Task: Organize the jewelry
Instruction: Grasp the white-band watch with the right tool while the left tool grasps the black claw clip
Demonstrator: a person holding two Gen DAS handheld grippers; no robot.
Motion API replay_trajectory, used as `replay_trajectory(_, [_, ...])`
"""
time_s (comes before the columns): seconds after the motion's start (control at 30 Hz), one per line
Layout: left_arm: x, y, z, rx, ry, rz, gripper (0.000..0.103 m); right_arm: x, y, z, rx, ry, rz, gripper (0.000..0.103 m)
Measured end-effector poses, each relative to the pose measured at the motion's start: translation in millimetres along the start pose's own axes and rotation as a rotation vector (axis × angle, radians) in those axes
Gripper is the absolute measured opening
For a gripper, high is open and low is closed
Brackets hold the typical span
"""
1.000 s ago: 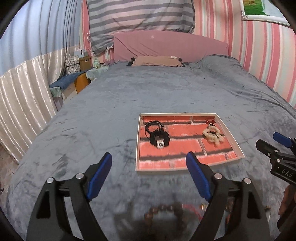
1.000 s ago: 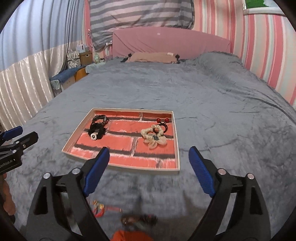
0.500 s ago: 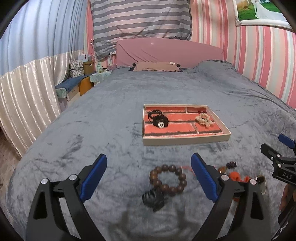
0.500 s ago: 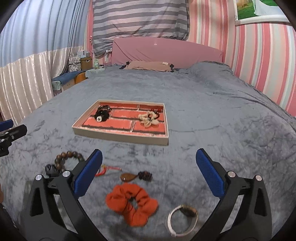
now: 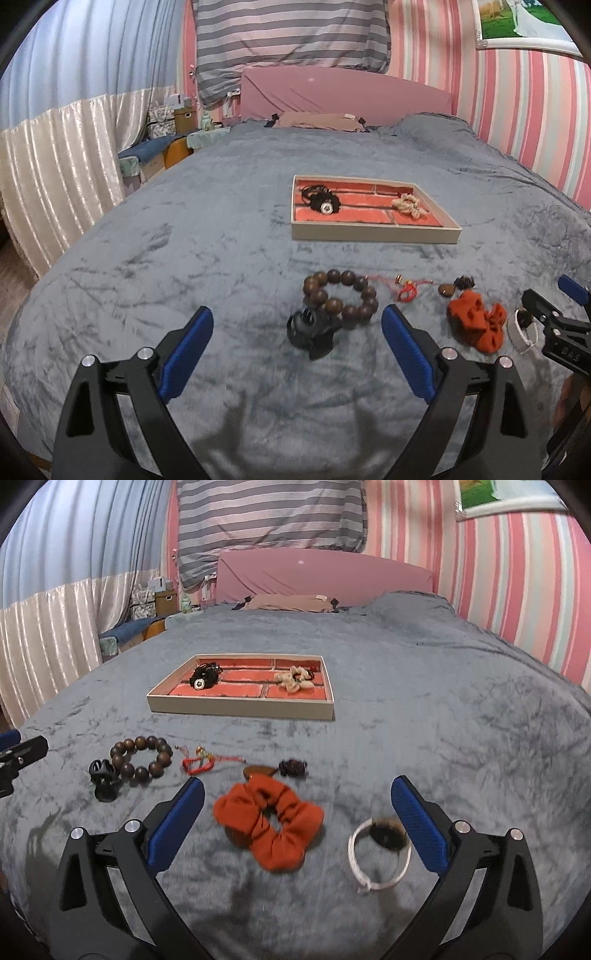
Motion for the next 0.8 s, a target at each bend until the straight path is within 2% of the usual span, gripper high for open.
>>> replay_trajectory(0.13, [-18.8,2.3,5.8,0.004,-0.029,0.012,0.091,-21.4,-4.8,-4.6,-0.009,0.019,0.001,0.099])
replay_trajectory(0.47, [-58.9,17.3,15.0,0.051,-0.012,0.026,0.091,-49.9,-7.1,-13.2,-0.032,0.031,-0.001,0.098])
replay_trajectory(0.8, [-63.0,27.9,20.5,0.039,-0.023,0.019,0.091,-48.8,-3.9,-20.0,-0.033,0.061,-0.024,0.095])
Point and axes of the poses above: each gripper's, at about its wrist camera, not at the fingertips, and y roughly the way its jaws point, z to its left, x to its top, the point moved 2 cm from there along y, roughly the way its jaws point, and after that the axes turned 9 degrees about -z, right-handed, at the moved point
